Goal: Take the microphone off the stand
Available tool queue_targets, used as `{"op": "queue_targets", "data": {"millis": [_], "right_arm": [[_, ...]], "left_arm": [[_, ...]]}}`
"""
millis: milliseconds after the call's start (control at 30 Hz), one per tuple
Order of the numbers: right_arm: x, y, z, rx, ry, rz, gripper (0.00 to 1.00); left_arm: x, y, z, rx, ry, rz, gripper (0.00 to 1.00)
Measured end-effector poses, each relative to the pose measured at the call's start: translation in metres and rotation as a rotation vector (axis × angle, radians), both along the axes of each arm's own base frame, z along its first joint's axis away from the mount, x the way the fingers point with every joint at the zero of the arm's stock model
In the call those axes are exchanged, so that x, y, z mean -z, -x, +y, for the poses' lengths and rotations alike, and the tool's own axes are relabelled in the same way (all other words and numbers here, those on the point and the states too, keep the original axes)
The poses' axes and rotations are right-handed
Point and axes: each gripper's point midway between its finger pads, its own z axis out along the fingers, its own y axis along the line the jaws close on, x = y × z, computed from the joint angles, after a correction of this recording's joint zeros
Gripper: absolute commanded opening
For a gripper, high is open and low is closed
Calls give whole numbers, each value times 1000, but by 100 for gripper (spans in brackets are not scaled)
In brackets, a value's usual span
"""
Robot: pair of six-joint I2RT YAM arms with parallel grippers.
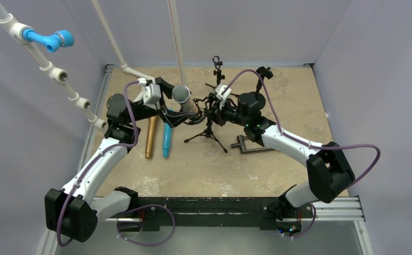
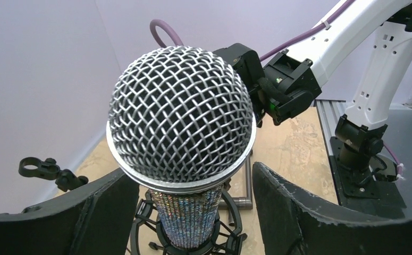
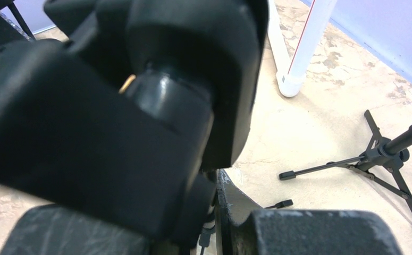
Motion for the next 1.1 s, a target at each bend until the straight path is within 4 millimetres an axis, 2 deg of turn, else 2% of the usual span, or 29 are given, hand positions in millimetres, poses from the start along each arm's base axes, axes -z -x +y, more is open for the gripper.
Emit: {"op": "queue_targets", "data": {"millis": [100,267,333,433,467,500,633,667,700,733,800,933,1100], "right_arm": [[0,-1,0,3,0,-1,0],[0,-1,0,3,0,-2,0],[0,-1,0,3,0,-3,0],[0,-1,0,1,4,-7,0],[0,-1,0,1,4,-8,3],[0,-1,0,0,6,-10,8],[3,0,-2,2,17,-14,41],[6,1,-4,8,23,-4,51],[12,2,-7,10,41,8,67],[18,2,-10,16,59,22,77],[25,4,-14,20,90,36,88],[22,13,-25,1,158,42,91],[4,31,-28,-79,209,57,90]], "left_arm": [[1,1,-4,13,2,9,65],[6,-1,-6,19,1,35,50],[6,-2,-7,14,4,46,39],[6,-6,-6,-3,10,53,14],[6,-7,-6,-6,12,57,4],[6,-7,-6,-9,16,65,0],[6,-7,-6,-9,19,78,0],[6,-7,-6,-9,18,78,0],[6,-7,-6,-9,18,79,0],[6,-7,-6,-9,18,79,0],[7,-7,-6,-8,18,81,0],[8,-6,-6,-7,20,79,0],[8,-4,-7,-7,26,71,0]]}}
